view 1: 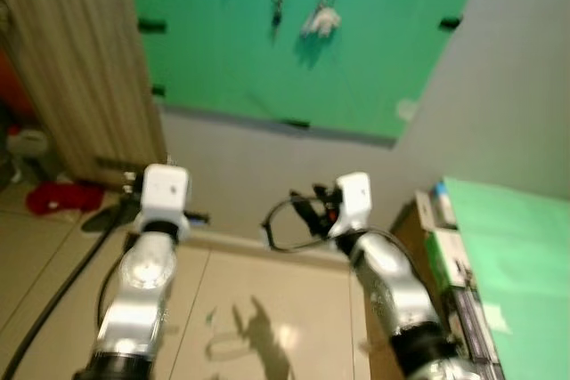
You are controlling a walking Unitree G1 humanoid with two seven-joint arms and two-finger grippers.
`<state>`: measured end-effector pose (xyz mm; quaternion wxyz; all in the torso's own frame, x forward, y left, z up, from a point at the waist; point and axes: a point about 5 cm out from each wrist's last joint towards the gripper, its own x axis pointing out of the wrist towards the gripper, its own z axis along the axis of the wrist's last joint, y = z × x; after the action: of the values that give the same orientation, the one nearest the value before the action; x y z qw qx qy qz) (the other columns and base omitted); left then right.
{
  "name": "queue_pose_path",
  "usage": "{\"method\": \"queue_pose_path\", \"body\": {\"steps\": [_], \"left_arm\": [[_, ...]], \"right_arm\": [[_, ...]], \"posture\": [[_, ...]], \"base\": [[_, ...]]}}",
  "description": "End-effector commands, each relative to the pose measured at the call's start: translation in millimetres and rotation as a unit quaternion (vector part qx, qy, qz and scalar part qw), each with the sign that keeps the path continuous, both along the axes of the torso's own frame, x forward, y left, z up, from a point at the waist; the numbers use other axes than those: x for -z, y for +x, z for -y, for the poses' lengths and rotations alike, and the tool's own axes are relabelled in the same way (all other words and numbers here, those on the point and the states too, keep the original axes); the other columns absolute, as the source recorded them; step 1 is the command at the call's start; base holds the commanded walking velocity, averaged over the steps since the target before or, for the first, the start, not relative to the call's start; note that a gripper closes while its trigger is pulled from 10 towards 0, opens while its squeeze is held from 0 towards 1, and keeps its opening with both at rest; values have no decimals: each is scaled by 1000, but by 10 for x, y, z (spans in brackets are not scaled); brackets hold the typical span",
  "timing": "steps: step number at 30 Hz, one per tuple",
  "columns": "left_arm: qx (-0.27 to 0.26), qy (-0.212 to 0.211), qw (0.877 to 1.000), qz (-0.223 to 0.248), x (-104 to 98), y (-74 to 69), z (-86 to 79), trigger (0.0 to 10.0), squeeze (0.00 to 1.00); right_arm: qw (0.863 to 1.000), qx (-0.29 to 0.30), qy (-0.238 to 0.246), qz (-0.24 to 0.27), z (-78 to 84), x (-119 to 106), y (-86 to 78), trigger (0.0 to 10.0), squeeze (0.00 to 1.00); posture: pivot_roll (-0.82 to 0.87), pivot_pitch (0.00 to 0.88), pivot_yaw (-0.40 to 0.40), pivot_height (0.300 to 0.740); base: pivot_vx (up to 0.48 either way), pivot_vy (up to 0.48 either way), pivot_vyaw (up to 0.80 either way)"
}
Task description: Hang keys on a hook
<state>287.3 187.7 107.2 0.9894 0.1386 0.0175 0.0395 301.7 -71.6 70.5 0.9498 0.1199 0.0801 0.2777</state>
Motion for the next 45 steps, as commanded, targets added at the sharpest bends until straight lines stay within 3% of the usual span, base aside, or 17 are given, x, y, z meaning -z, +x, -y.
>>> {"method": "queue_pose_path", "body": {"steps": [1, 10, 14, 21, 25, 33, 38, 45], "left_arm": [[31, 8, 999, 32, -148, 59, 162, 10000, 0], [33, 17, 998, 58, -296, 115, 167, 10000, 0], [-15, 26, 997, 73, -371, 109, 88, 10000, 0], [-23, 50, 992, 113, -554, 92, 94, 10000, 0], [-87, 83, 978, 170, -845, 21, -42, 10000, 0], [-122, 70, 975, 170, -894, -32, -105, 10000, 0], [-108, 61, 980, 153, -847, -27, -65, 10000, 0], [-67, 71, 983, 158, -1032, 96, 33, 10000, 0]], "right_arm": [[1000, 27, -7, 12, 160, -40, 50, 10000, 0], [999, 40, -10, 16, 182, -58, 73, 10000, 0], [999, 37, -11, 15, 177, -56, 74, 10000, 0], [999, 36, -11, 14, 167, -56, 84, 10000, 0], [1000, 22, -9, 16, 153, -70, 68, 10000, 0], [999, -11, -15, 30, 108, -94, 24, 10000, 0], [999, -20, -12, 29, 78, -95, 1, 10000, 0], [999, -16, -18, 21, 108, -76, 9, 10000, 0]], "posture": [[100, 0, -53, 740], [101, 0, -54, 740], [102, 0, -54, 740], [107, 0, -56, 740], [107, 0, -56, 740], [111, 0, -64, 740], [110, 0, -67, 740], [108, 0, -70, 740]], "base": [[420, 0, 0], [418, 0, -346], [419, 0, 0], [420, 0, 0], [420, 0, 0], [367, 0, 173], [0, 0, 661], [0, 0, 93]]}}
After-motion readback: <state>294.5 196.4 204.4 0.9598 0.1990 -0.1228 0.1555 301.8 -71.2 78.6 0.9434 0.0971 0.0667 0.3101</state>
